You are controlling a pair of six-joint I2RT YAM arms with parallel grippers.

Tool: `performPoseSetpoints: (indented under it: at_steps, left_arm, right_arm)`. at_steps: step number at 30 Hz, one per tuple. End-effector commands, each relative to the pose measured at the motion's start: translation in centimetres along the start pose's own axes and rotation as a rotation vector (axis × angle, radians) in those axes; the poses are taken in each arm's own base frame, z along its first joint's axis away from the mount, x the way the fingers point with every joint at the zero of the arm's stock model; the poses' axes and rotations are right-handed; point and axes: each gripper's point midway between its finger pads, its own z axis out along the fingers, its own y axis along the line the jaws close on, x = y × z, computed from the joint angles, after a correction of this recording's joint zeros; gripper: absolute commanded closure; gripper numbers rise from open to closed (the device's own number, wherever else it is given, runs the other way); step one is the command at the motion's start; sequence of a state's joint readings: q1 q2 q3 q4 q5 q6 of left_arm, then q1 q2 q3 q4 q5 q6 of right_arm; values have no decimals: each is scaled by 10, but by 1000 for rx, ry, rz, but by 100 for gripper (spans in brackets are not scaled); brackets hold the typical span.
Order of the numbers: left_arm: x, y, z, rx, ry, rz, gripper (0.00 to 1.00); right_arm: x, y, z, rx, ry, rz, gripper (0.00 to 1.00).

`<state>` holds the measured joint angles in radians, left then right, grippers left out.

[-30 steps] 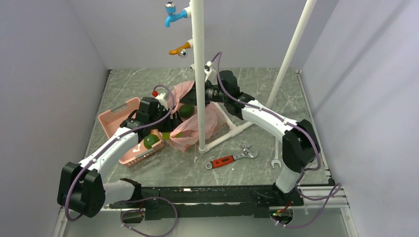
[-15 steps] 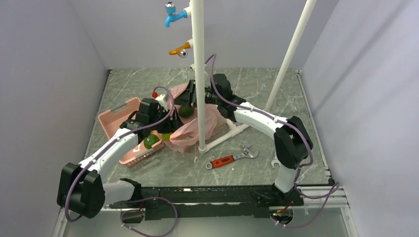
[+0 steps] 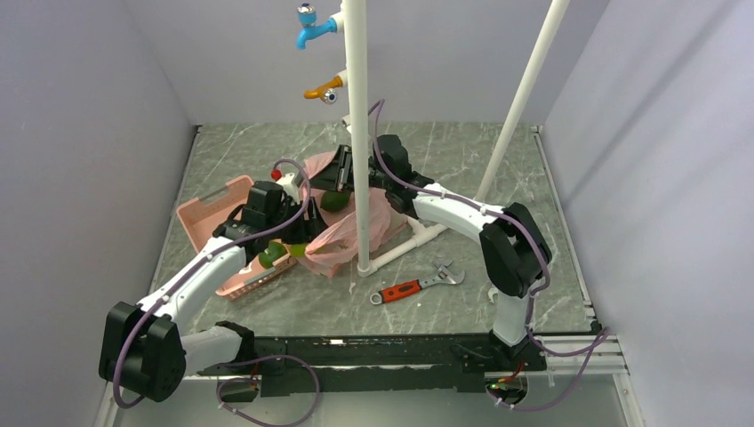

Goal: Take the fake fruits out of the plastic bag
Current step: Take out the fake fruit from the plastic bag.

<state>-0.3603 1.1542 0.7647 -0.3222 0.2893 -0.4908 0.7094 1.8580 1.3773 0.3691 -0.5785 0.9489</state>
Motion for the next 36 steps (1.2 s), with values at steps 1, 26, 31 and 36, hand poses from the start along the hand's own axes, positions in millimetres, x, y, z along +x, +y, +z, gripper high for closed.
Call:
performPoseSetpoints:
  at_steps: [1, 26, 31, 36]
  left_arm:
    - [-10, -5, -5, 20, -43, 24, 100]
    - [-7, -10, -37, 52, -141, 126, 100]
    - [-7, -10, -29, 48, -98, 116, 100]
    - [-3, -9, -29, 47, -82, 110, 100]
  right_arm:
    - [-25, 24, 2, -57, -76, -50, 91]
    - [-34, 15, -36, -44, -15, -420, 32]
    - [-27, 13, -45, -57, 43, -722, 12]
    - [-33, 4, -41, -72, 6, -1046, 11]
